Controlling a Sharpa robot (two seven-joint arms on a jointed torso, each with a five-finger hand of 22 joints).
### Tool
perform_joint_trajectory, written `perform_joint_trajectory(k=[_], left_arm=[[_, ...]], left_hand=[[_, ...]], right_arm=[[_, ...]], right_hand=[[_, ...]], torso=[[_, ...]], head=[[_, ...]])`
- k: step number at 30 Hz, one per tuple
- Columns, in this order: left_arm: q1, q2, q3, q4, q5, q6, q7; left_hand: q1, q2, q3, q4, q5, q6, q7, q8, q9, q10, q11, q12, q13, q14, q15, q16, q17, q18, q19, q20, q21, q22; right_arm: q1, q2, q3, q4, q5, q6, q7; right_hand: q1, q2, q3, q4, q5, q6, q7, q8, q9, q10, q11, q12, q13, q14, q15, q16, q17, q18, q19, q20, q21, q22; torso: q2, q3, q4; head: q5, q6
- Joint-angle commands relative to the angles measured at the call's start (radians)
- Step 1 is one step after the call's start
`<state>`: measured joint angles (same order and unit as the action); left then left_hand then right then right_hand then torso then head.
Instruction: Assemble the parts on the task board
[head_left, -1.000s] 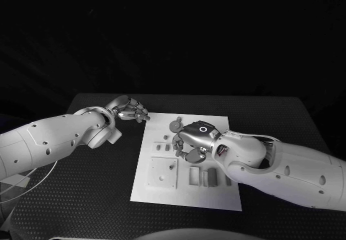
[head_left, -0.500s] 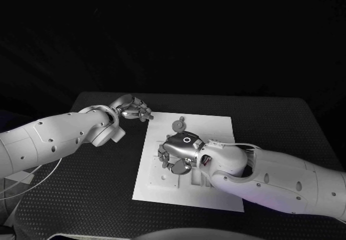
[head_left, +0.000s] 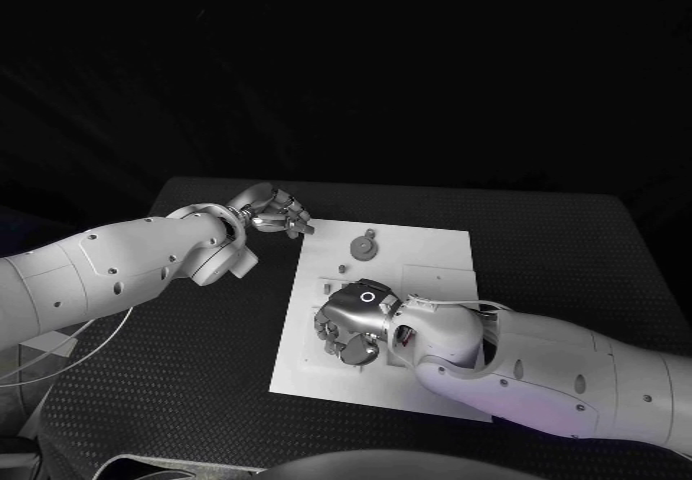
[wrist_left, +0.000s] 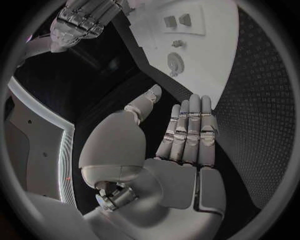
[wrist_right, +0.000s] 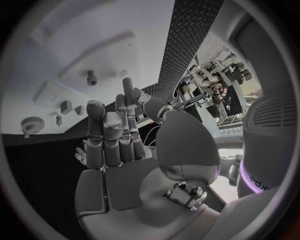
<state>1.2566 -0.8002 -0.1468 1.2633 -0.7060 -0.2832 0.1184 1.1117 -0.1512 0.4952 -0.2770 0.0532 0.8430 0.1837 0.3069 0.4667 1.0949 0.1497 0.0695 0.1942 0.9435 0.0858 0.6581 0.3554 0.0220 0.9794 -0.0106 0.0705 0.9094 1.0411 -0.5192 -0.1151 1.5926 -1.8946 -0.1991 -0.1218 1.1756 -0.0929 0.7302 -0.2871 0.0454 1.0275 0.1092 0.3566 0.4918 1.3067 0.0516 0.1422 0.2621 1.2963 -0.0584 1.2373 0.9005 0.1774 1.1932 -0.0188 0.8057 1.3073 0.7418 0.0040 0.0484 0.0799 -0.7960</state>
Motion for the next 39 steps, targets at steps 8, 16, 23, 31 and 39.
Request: perform_joint_trajectory(k=[8, 16, 23, 31, 39], left_arm=[[0.001, 0.001, 0.001, 0.004, -0.001, 0.001, 0.006], [0.001, 0.000, 0.001, 0.004, -0.001, 0.001, 0.005], [0.001, 0.000, 0.001, 0.005, -0.001, 0.001, 0.005], [0.001, -0.001, 0.001, 0.006, -0.001, 0.001, 0.005], [0.001, -0.002, 0.001, 0.006, -0.001, 0.001, 0.005]], left_hand=[[0.004, -0.003, -0.003, 0.003, -0.003, -0.003, 0.002, 0.005, -0.002, -0.002, 0.006, 0.001, -0.002, 0.006, 0.001, -0.004, 0.002, 0.009, 0.001, 0.000, 0.000, -0.002], [0.004, -0.003, -0.003, 0.004, -0.003, -0.003, 0.002, 0.004, -0.002, -0.002, 0.006, 0.000, -0.002, 0.006, 0.001, -0.005, 0.003, 0.009, 0.001, 0.000, 0.000, -0.002], [0.004, -0.003, -0.003, 0.004, -0.003, -0.003, 0.002, 0.004, -0.002, -0.002, 0.006, 0.000, -0.003, 0.006, 0.001, -0.006, 0.004, 0.009, 0.001, 0.000, 0.000, -0.002], [0.004, -0.003, -0.003, 0.004, -0.003, -0.003, 0.002, 0.005, -0.002, -0.002, 0.006, 0.000, -0.003, 0.007, 0.001, -0.007, 0.005, 0.009, 0.001, 0.000, 0.000, -0.003], [0.004, -0.003, -0.003, 0.004, -0.003, -0.003, 0.002, 0.005, -0.002, -0.002, 0.006, 0.000, -0.003, 0.007, 0.001, -0.007, 0.006, 0.009, 0.001, 0.000, 0.000, -0.003]], right_arm=[[-0.004, 0.007, -0.002, -0.016, -0.046, 0.012, 0.006], [-0.005, 0.012, -0.008, -0.025, -0.052, 0.015, 0.009], [-0.011, 0.019, -0.020, -0.038, -0.053, 0.022, 0.010], [-0.011, 0.019, -0.022, -0.048, -0.059, 0.025, 0.007], [-0.012, 0.021, -0.026, -0.055, -0.064, 0.034, 0.006]], right_hand=[[0.000, 0.008, 0.004, -0.001, 0.007, 0.008, 0.001, 0.002, 0.001, 0.020, -0.009, 0.002, 0.003, -0.002, -0.010, -0.001, 0.002, 0.084, 0.001, -0.007, 0.006, 0.017], [0.000, 0.008, 0.004, -0.002, 0.007, 0.008, 0.001, 0.002, 0.002, 0.021, -0.010, 0.002, 0.004, -0.002, -0.010, -0.001, 0.002, 0.084, 0.001, -0.007, 0.007, 0.017], [0.000, 0.009, 0.005, -0.002, 0.007, 0.008, 0.001, 0.002, 0.002, 0.021, -0.010, 0.001, 0.005, -0.002, -0.010, -0.001, 0.002, 0.084, 0.001, -0.007, 0.007, 0.017], [-0.001, 0.009, 0.005, -0.002, 0.007, 0.008, 0.001, 0.002, 0.002, 0.021, -0.010, 0.001, 0.005, -0.002, -0.010, -0.001, 0.002, 0.084, 0.001, -0.007, 0.007, 0.018], [-0.001, 0.009, 0.005, -0.002, 0.007, 0.008, 0.001, 0.001, 0.003, 0.021, -0.010, 0.001, 0.006, -0.002, -0.010, -0.001, 0.002, 0.084, 0.001, -0.008, 0.007, 0.018]], torso=[[0.000, 0.0005, -0.0006], [0.000, 0.0006, -0.0006], [0.000, 0.0004, 0.0001], [0.000, 0.0002, -0.0008], [0.000, 0.0008, -0.0007]], head=[[0.004, -0.006], [0.004, -0.007], [0.006, -0.009], [0.007, -0.011], [0.008, -0.012]])
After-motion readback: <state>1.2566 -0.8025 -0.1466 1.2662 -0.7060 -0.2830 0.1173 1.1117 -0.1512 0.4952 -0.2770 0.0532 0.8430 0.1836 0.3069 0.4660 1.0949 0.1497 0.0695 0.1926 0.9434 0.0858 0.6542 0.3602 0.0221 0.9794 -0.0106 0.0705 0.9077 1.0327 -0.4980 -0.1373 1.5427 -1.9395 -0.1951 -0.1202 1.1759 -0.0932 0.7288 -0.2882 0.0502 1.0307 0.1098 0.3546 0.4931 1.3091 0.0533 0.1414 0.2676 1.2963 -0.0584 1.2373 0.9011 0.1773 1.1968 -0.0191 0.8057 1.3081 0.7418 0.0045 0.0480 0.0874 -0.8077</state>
